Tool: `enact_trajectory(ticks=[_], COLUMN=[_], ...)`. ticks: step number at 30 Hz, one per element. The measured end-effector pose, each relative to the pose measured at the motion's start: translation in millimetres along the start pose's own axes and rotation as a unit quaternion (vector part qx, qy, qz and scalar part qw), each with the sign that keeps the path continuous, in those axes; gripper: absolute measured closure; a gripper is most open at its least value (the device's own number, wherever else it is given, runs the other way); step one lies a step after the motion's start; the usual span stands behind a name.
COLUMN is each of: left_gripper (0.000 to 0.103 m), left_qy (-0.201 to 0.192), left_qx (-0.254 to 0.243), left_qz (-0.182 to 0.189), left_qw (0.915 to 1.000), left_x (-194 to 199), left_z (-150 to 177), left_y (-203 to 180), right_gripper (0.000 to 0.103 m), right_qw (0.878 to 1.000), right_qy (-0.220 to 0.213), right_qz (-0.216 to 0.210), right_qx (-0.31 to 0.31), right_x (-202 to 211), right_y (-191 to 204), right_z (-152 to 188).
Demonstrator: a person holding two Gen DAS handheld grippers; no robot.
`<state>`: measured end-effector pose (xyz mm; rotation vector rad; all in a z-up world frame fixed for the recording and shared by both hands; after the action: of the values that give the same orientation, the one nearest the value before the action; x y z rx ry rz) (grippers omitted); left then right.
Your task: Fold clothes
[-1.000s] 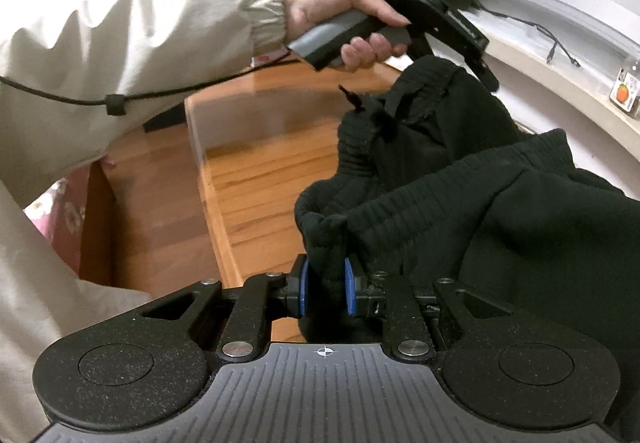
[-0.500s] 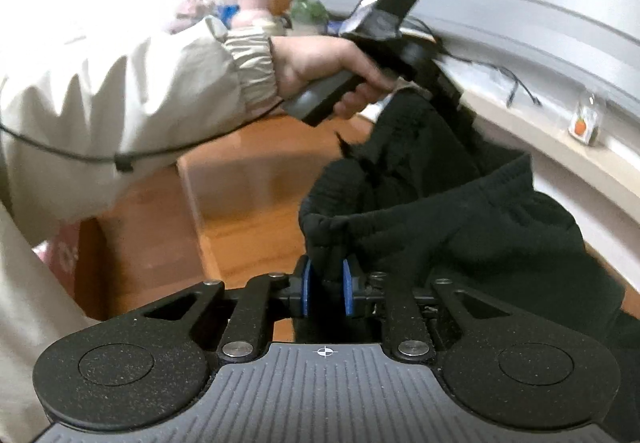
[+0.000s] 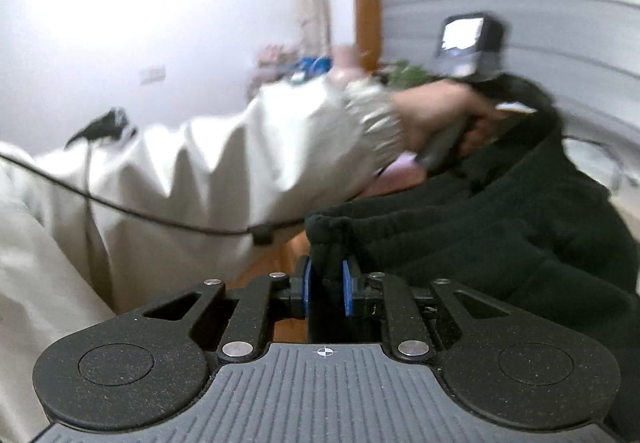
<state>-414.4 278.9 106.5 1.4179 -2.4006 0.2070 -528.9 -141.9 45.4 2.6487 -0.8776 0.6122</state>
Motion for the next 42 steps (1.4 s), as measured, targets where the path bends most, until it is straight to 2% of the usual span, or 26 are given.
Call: enact_trajectory(ticks=[2,4,5,6,7,13,16,19,27,30,34,40,41,42], left_gripper=[0.099,0.087,0.07,0.06,0.058,0.058,0.058,0.054,0.049,0.049,0.042,0.036,0.043,0.06], left_qy=[0.029,0.046,0.055,0.061,0.064,0.081,0.093,0.112,0.153,0.161,0.156,0.153,0.152,0.15], left_qx=[-0.017,-0.017,-0.017,-0.009,-0.006,0.014,0.028,0.033,0.016,0.038,0.048,0.059,0.058,0.058], left_qz=[-0.002,0.001,0.003,0.004,0.006,0.048,0.073,0.086,0.116,0.119,0.114,0.112,0.113,0.114], left_qw=[0.9995,0.9988,0.9983,0.9981,0.9979,0.9955,0.9925,0.9894,0.9812,0.9791,0.9801,0.9801,0.9802,0.9803], left_x=[-4.9,-2.9,-1.9,0.1,4.7,54.4,79.1,93.5,98.8,97.1,93.9,82.7,82.2,81.8], left_z=[18.4,34.2,42.1,48.0,51.2,80.7,102.8,126.9,164.3,172.2,173.6,172.1,171.7,171.4], left_y=[5.5,15.2,20.1,27.8,34.4,31.7,21.1,7.4,-22.7,-20.2,-20.8,-25.9,-27.3,-28.7], right_gripper=[0.081,0.077,0.074,0.073,0.072,0.064,0.064,0.064,0.064,0.064,0.063,0.057,0.057,0.057], right_qw=[1.0,0.999,0.999,0.998,0.998,0.997,0.995,0.993,0.989,0.984,0.978,0.976,0.976,0.976], right_qy=[0.015,0.03,0.037,0.037,0.036,0.025,0.026,0.03,0.042,0.053,0.061,0.057,0.055,0.053], right_qz=[-0.009,-0.005,-0.003,0.0,0.004,0.072,0.098,0.113,0.143,0.167,0.195,0.205,0.204,0.205], right_qx=[-0.023,-0.031,-0.036,-0.041,-0.045,-0.022,-0.021,-0.016,-0.003,-0.016,-0.038,-0.045,-0.046,-0.047], right_x=[-26.3,-41.2,-47.0,-45.5,-43.4,-6.5,7.1,12.4,8.2,16.8,29.7,38.1,39.8,41.9], right_y=[-9.8,-19.6,-24.6,-30.0,-35.3,-65.5,-83.0,-93.9,-110.3,-130.6,-156.3,-169.6,-169.9,-170.1], right_z=[9.4,20.7,25.4,25.8,25.8,12.6,13.6,13.0,20.1,37.9,56.6,70.0,71.5,73.1])
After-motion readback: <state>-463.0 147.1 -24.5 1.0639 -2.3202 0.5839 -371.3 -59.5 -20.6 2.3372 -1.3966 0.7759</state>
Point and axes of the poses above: each gripper's, at about its wrist camera, not at the fingertips, and x roughly against the way its jaws point, y to its left, z to its underside, the point moved 8 cm from there along -x, roughly the way its jaws point, and after that the axes turned 9 degrees about -z, right-handed, at the moved point
